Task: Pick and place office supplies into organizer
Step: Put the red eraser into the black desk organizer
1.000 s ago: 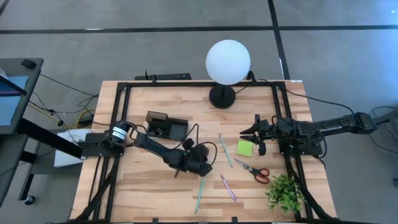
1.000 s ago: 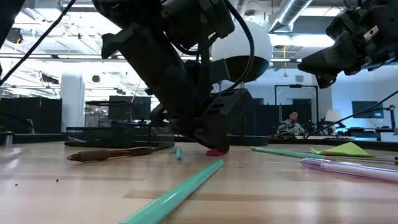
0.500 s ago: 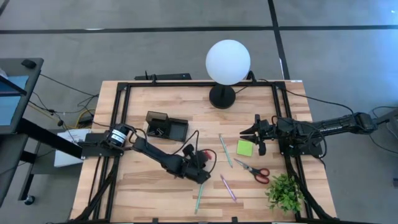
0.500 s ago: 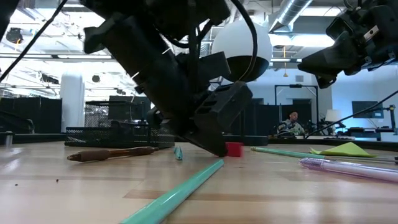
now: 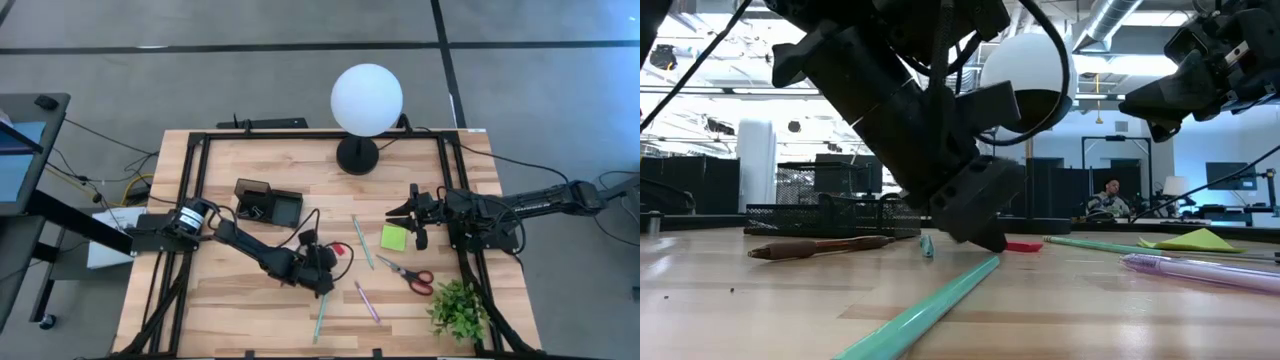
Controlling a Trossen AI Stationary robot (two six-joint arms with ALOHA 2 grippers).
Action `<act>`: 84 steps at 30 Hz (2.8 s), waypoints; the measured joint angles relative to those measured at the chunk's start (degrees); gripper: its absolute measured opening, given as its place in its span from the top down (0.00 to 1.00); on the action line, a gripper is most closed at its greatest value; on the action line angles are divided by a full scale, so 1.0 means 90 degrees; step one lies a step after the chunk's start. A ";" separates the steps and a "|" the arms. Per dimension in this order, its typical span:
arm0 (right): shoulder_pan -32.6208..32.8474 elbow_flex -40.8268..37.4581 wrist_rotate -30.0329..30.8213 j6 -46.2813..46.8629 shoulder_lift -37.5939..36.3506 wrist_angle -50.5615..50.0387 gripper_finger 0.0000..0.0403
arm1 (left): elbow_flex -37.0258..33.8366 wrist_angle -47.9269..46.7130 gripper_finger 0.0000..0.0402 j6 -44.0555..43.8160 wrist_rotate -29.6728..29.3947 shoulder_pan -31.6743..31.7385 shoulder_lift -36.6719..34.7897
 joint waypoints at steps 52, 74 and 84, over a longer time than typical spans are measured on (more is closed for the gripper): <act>0.0000 0.0000 0.0000 -0.0158 0.0000 -0.0029 0.81 | 0.1389 -0.1804 0.57 0.6575 0.3887 0.1840 0.0009; 0.0001 0.0002 0.0002 -0.0163 -0.0001 -0.0047 0.81 | 0.1406 -0.1898 0.73 0.5603 0.4886 0.1957 0.0257; 0.0002 0.0002 0.0000 -0.0163 0.0000 -0.0046 0.81 | 0.1406 -0.1949 0.89 0.5066 0.4924 0.1952 0.0249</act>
